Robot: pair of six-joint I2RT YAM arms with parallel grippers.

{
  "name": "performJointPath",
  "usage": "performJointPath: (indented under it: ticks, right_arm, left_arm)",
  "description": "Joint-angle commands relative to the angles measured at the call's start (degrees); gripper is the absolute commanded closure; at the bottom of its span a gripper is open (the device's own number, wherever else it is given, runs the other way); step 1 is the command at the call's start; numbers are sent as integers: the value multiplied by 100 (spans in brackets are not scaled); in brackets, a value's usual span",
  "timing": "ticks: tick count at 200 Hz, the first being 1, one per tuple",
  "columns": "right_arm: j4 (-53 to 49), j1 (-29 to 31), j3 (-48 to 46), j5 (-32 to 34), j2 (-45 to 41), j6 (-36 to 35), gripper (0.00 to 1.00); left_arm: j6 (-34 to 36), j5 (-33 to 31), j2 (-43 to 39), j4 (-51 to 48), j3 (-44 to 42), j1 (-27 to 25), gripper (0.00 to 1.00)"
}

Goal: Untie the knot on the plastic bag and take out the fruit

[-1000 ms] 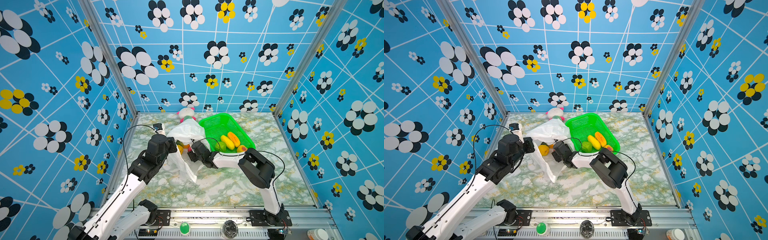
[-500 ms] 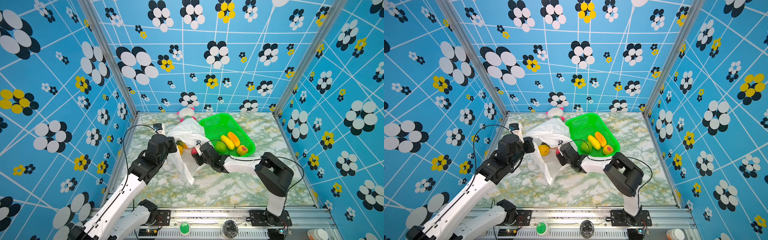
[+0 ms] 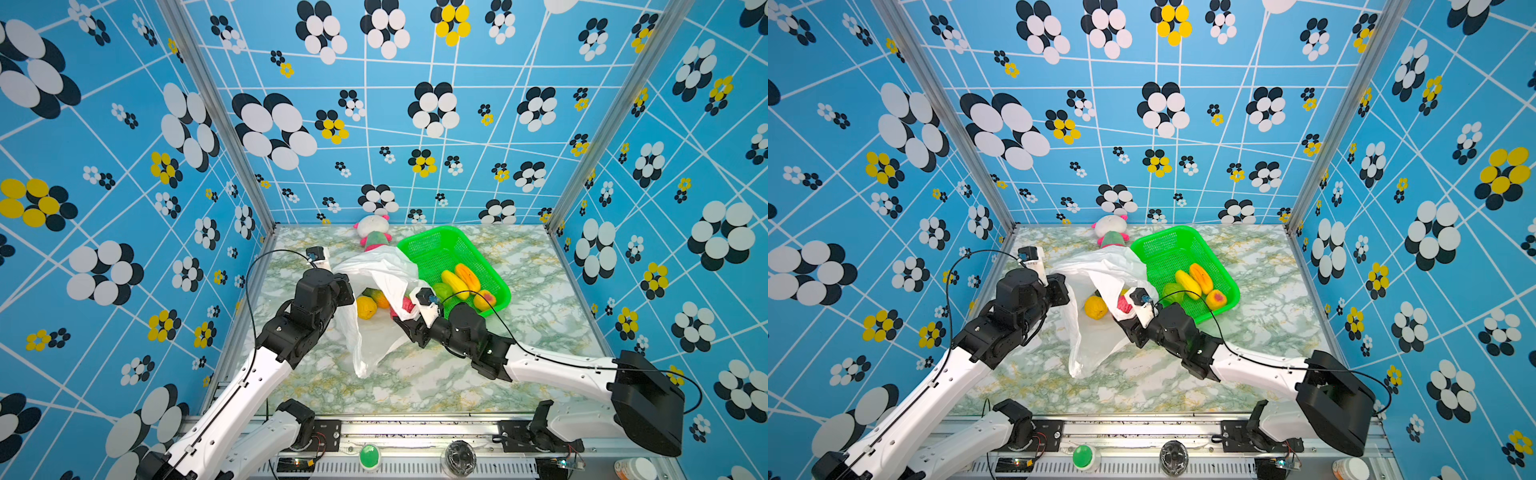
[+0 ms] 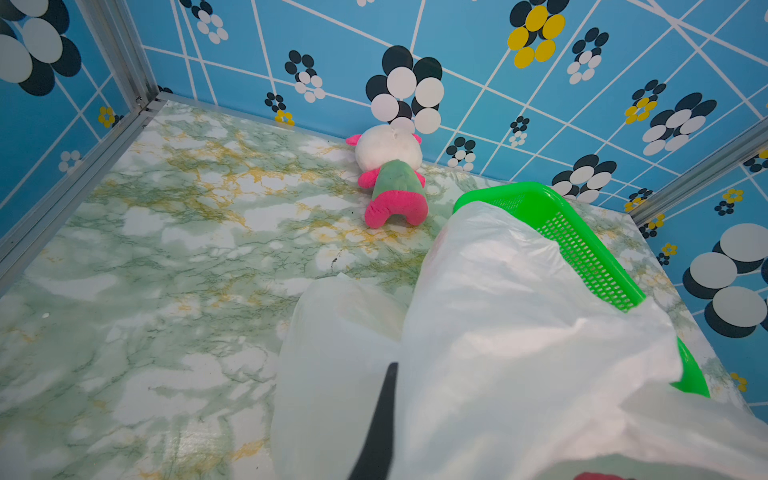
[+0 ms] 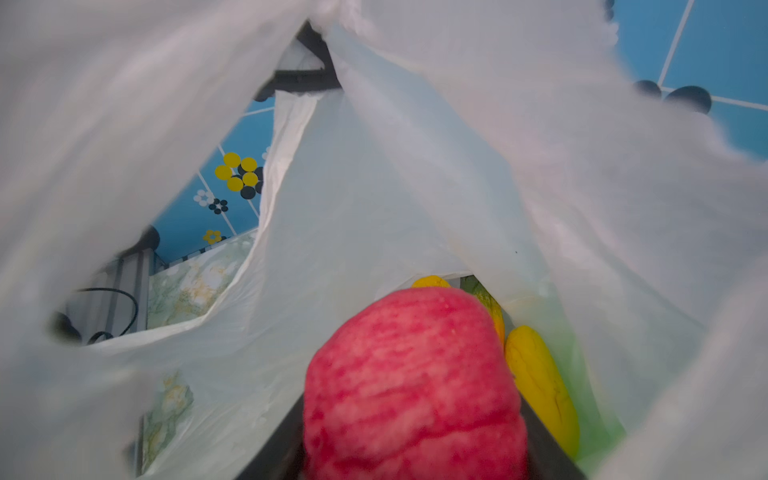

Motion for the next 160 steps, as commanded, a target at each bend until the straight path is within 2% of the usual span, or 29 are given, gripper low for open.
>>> performJointPath:
  ticks: [1,29,43,63,76,98,118,160]
  right_arm:
    - [826,-13,-478,216,-571,-6,71]
    - [1049,-182,-994,567,-1280,97,75]
    - [938,-329,-1127,962,-1548,224,77]
    - [701,-659,-1221,1627,-1737,528,77]
    - [464,-990,-1216,1799,-1766,864,78]
    - [29,-1638,-1149,1844,-1638,1538,79]
    - [-233,-2222,-1045,1567,-1331,2043,79]
    - [-1505,-3071,-25,973,123,2628,76]
  left_arm:
    - [-21,-74,-1,-58,44,38,96]
    - [-18,-92,-10,-58,43,38,96]
    - [-24,-97,-15,-63,44,39,96]
    - [-27,-101,-36,-75,45,39,96]
    - [-23,-117,-45,-75,44,40,96]
    - [-19,-116,-46,-74,43,46,96]
    - [-23,-117,-46,-79,44,40,96]
    - [-26,-127,-53,-80,42,46,95]
